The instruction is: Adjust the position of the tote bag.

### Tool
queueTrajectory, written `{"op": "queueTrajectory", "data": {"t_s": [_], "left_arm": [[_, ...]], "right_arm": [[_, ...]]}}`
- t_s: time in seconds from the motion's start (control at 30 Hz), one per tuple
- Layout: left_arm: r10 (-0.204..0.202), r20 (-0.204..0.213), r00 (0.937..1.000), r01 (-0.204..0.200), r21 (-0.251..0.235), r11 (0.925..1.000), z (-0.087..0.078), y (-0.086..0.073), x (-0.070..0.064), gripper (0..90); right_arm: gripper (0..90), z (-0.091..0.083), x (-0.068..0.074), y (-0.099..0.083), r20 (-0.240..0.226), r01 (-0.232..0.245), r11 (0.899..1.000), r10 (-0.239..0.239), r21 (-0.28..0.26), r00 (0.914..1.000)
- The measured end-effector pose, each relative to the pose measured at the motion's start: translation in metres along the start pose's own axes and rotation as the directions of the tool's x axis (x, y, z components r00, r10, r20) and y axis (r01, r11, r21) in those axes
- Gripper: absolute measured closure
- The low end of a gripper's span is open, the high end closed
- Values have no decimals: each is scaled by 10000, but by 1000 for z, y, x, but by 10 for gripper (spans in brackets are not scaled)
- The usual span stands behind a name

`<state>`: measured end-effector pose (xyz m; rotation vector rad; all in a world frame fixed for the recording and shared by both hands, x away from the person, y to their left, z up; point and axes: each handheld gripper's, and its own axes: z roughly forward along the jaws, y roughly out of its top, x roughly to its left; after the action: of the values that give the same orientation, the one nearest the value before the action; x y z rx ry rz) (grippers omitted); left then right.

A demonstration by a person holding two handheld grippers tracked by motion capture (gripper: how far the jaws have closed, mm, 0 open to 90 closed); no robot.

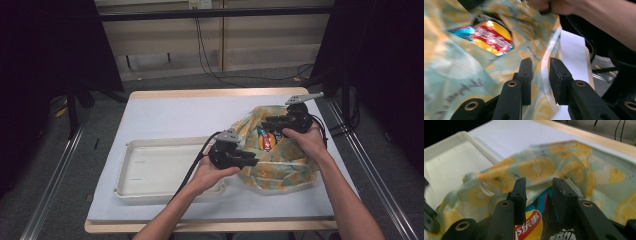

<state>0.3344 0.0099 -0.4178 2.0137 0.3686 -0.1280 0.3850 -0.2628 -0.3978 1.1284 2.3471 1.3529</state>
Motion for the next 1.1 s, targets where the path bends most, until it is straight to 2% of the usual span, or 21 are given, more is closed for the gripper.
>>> {"op": "queueTrajectory", "data": {"t_s": [0.13,0.27,0.4,0.53,0.63,0.8,0.83,0.9,0.93,1.0,1.1], "left_arm": [[-217,-297,9993,211,-218,9995,-9,3,11,734],[-259,-642,9976,251,-138,9996,-11,5,21,728],[-591,-1144,9917,590,-42,9982,-10,2,32,714],[-618,-1624,9848,658,189,9977,-6,1,40,684],[-817,-1761,9810,860,170,9962,-5,-1,46,662],[-952,-1762,9798,992,140,9950,-2,-3,51,619],[-1037,-1788,9784,1066,68,9943,0,-4,53,614],[-1060,-1799,9780,1091,72,9940,2,-5,55,609],[-1079,-1832,9771,1116,96,9937,3,-6,55,603],[-1055,-1865,9768,1107,175,9937,4,-7,56,590],[-999,-1819,9782,1037,117,9945,5,-5,55,579]], "right_arm": [[679,13,-5,-2,80,-88,9988,84,475,9999],[678,26,-9,-2,304,-83,9945,51,1044,9995],[664,37,-15,-9,504,-338,9890,268,1440,9984],[606,44,-15,-11,429,-305,9853,236,1679,9988],[543,50,-13,-12,535,-151,9798,45,1995,9986],[528,57,-8,-12,708,-14,9731,-153,2303,9974],[563,58,-7,-12,767,74,9713,-263,2376,9967],[706,58,-5,-11,612,5,9681,-163,2504,9980],[762,57,-5,-11,644,183,9685,-354,2484,9973],[861,54,-4,-11,521,153,9717,-284,2357,9982],[900,44,-7,-13,364,-80,9813,10,1926,9993]]}}
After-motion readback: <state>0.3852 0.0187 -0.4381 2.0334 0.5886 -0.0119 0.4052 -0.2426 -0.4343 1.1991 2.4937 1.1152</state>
